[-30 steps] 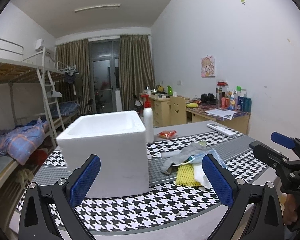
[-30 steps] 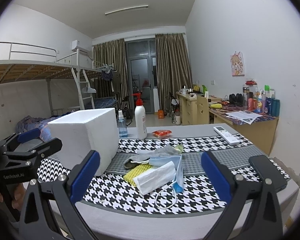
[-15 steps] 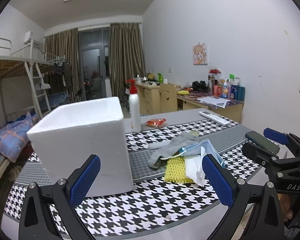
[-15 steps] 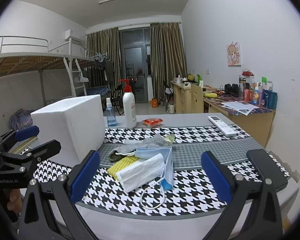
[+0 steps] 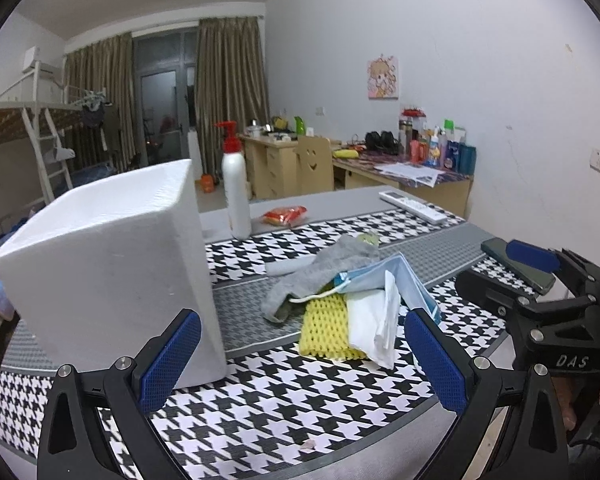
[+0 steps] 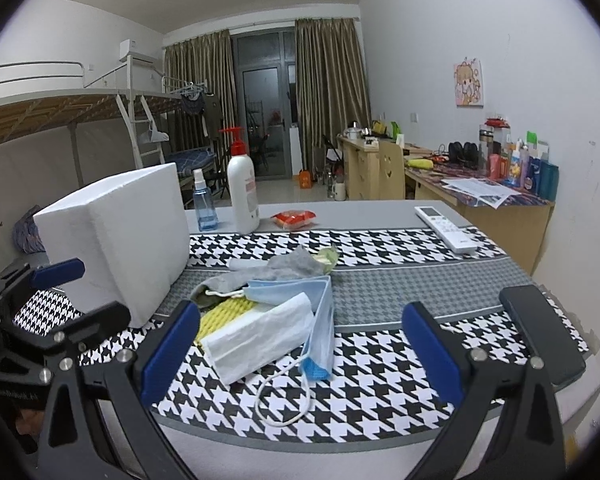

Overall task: Organize soft objects
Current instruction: 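Move the right tool toward the blue face mask and tissue pile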

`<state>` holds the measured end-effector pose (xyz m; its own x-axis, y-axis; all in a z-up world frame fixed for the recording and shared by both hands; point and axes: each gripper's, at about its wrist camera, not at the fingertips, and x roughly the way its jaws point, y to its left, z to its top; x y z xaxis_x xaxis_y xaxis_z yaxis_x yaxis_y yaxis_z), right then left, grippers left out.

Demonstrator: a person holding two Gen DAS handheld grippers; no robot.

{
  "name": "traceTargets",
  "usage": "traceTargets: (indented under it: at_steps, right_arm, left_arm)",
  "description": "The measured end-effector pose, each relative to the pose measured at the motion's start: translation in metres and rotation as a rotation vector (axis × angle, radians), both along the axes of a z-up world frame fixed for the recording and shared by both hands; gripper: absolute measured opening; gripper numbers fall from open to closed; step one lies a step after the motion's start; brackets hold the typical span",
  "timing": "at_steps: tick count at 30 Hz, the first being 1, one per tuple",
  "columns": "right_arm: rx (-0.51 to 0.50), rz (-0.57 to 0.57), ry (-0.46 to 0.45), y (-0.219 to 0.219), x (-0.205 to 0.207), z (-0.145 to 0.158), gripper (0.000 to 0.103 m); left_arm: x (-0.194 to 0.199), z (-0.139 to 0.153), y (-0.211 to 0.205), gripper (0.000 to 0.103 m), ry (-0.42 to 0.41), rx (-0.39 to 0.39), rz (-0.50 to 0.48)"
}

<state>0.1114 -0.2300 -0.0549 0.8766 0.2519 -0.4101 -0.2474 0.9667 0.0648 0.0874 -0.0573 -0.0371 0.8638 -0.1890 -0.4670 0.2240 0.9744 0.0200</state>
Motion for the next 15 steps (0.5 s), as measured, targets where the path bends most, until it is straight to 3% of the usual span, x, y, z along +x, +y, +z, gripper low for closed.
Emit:
traceTargets:
  at_steps: [15]
  right_arm:
    - [-0.004, 0.008, 0.071, -0.017, 0.036, -0.005, 0.1]
  left_arm:
    - [0.037, -0.017, -0.028, 0.102, 0.1, 0.027, -0.102]
